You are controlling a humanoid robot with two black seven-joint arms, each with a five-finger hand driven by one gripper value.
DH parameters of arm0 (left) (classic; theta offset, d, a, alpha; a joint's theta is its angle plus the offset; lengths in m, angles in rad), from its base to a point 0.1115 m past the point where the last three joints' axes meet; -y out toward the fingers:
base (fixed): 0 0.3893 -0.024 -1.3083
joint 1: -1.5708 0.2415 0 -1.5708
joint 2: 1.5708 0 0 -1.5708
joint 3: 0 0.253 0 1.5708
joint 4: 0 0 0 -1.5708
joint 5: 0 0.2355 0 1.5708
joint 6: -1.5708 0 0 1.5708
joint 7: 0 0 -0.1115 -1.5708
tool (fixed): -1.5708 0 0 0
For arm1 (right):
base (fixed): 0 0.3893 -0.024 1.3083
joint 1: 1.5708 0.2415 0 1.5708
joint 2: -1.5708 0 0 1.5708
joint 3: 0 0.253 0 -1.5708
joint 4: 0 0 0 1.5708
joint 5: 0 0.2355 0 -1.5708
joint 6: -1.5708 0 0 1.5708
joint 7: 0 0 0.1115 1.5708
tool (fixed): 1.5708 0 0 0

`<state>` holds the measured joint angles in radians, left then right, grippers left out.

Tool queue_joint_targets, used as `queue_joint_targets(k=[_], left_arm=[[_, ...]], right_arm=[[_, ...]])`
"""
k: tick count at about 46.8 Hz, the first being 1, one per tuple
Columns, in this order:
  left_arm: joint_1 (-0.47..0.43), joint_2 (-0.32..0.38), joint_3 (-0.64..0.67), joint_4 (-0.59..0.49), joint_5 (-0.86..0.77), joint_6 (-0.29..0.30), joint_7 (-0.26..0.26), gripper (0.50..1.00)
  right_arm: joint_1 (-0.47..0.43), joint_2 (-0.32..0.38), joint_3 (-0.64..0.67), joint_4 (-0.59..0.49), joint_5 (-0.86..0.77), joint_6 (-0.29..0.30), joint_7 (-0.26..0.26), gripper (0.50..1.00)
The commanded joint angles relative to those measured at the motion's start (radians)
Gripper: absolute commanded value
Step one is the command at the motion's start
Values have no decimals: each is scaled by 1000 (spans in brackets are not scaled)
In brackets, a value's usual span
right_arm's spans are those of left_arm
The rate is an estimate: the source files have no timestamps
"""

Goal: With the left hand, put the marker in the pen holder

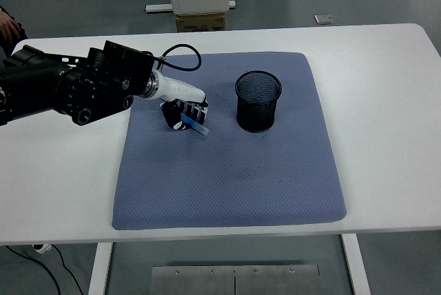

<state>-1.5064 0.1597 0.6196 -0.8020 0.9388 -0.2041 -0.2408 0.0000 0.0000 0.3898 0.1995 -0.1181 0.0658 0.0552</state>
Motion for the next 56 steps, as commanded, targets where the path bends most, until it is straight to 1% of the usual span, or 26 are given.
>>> queue_joint_targets(k=[1, 7, 10, 11, 14, 35, 46, 56], left_arm=[[-1, 0, 0, 0, 0, 0, 0, 581], [-3, 1, 0, 0, 0, 0, 0, 552], [-3, 1, 0, 0, 0, -1, -2, 528], [-3, 1, 0, 0, 0, -1, -2, 514], [-3, 1, 0, 0, 0, -1, -3, 500], [-21, 3, 8, 0, -3, -3, -5, 500], [-51, 4, 5, 3, -26, -3, -12, 500], [-89, 4, 5, 1, -86, -11, -12, 500]], right_arm=[[0, 0, 0, 0, 0, 0, 0, 1000], [0, 0, 0, 0, 0, 0, 0, 1000], [0, 0, 1, 0, 0, 0, 0, 1000], [0, 0, 0, 0, 0, 0, 0, 1000], [0, 0, 0, 0, 0, 0, 0, 1000], [0, 0, 0, 0, 0, 0, 0, 1000], [0, 0, 0, 0, 0, 0, 0, 1000], [0, 0, 0, 0, 0, 0, 0, 1000]])
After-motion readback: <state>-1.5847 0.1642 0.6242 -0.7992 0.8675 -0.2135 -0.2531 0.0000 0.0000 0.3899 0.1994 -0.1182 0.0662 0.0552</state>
